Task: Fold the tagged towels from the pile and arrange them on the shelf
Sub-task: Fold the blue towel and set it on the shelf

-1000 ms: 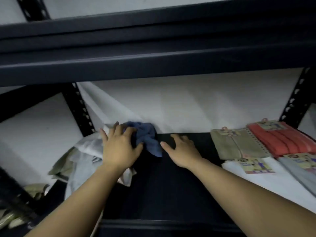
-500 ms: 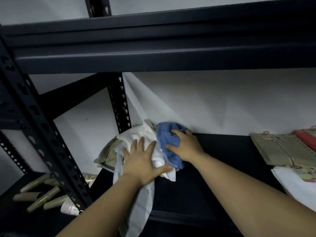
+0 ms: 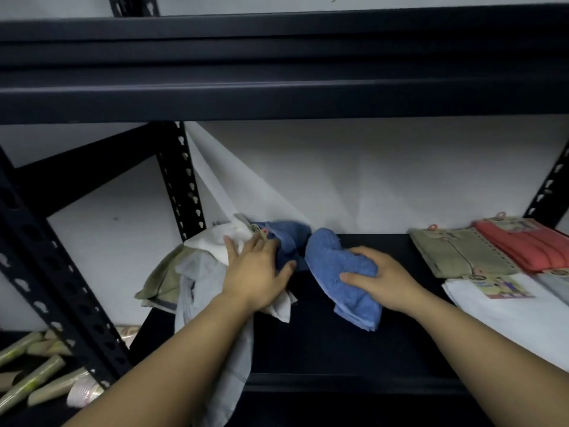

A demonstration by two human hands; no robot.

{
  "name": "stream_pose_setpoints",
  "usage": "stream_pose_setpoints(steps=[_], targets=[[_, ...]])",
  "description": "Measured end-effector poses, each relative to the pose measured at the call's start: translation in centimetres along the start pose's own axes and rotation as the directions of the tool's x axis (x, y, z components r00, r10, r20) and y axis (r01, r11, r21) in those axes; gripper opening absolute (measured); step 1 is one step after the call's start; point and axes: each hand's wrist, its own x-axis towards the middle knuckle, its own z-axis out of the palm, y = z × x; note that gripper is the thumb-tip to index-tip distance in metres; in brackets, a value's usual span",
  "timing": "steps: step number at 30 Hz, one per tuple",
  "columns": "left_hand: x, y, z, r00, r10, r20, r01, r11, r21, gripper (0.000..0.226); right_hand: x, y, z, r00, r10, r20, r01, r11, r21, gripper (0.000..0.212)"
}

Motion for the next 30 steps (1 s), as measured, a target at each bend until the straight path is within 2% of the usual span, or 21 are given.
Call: stream_pose_setpoints(steps=[2,5,7,9,10,12,15,17,18,20,22,24,27,29,30], targets=[[1.0,1.8,0.0,1.0,0.015,-0.027,-0.017,0.996,-0.084,0.055,-1.6,0.9,-1.1,1.0,-0.001,0.013,0.001,1.0,0.016,0.037],[2.1,3.6,0.8,0.988,0.017,-0.154,-0.039,0.989,-0.142,0.061,-3.7,2.2,-2.4,1.0,-0.02,0.0,0.02,0.998,0.052,0.042],[2.3,4.9,1.7,0.96,0.105,-0.26,-0.152,0.974,-0.166,0.063,-5.1,2.6,-2.9,0.999,-0.033,-0.026,0.035,0.996,0.077,0.049],[1.8,6.7,2.5,0.944,0.233,-0.236,-0.295,0.914,-0.279,0.058,-6.3,2.8,-3.1,0.997,-0.073,-0.018,0.074,0.996,0.047,0.063],[1.4,7.7,2.9,0.95,0.277,-0.145,-0.312,0.871,-0.379,0.056,-6.8,3.0,-3.1,0.996,-0.087,0.001,0.087,0.996,0.036,0.074],[0.8,9.1,3.7,0.951,0.3,0.07,-0.201,0.778,-0.595,0.051,-7.5,3.5,-3.1,0.998,-0.06,0.02,0.058,0.995,0.085,0.087],[0.5,10.6,3.6,0.943,0.208,0.26,0.102,0.563,-0.82,0.04,-7.9,3.2,-3.0,1.0,0.004,0.001,-0.004,0.968,0.25,0.065],[0.6,11.2,3.3,0.929,0.149,0.34,0.242,0.45,-0.86,0.044,-8.0,3.0,-2.7,0.999,0.044,-0.018,-0.037,0.956,0.289,0.053],[0.8,11.6,3.3,0.915,0.123,0.384,0.301,0.427,-0.853,0.045,-8.0,3.0,-2.5,0.999,0.045,-0.023,-0.037,0.963,0.265,0.051],[0.8,12.0,3.6,0.89,0.09,0.447,0.381,0.393,-0.837,0.036,-8.2,3.4,-1.9,0.999,0.018,-0.035,-0.012,0.985,0.17,0.064],[0.5,12.0,3.8,0.882,0.076,0.464,0.415,0.338,-0.845,0.026,-8.3,3.9,-1.6,0.999,0.001,-0.037,0.004,0.991,0.137,0.077],[0.1,11.6,3.8,0.889,0.07,0.453,0.417,0.286,-0.863,0.029,-8.2,3.4,-1.8,0.998,0.018,-0.062,-0.004,0.975,0.22,0.068],[-0.6,11.2,3.2,0.925,0.13,0.357,0.321,0.237,-0.917,0.028,-7.5,2.4,-2.4,0.969,0.071,-0.238,-0.004,0.963,0.271,0.049],[-0.8,11.0,2.5,0.939,0.176,0.296,0.261,0.198,-0.945,0.033,-6.9,1.7,-3.2,0.939,0.09,-0.331,-0.005,0.969,0.247,0.049],[-1.0,11.0,2.1,0.942,0.208,0.264,0.226,0.19,-0.955,0.033,-6.7,1.2,-3.7,0.94,0.089,-0.33,-0.006,0.97,0.244,0.051]])
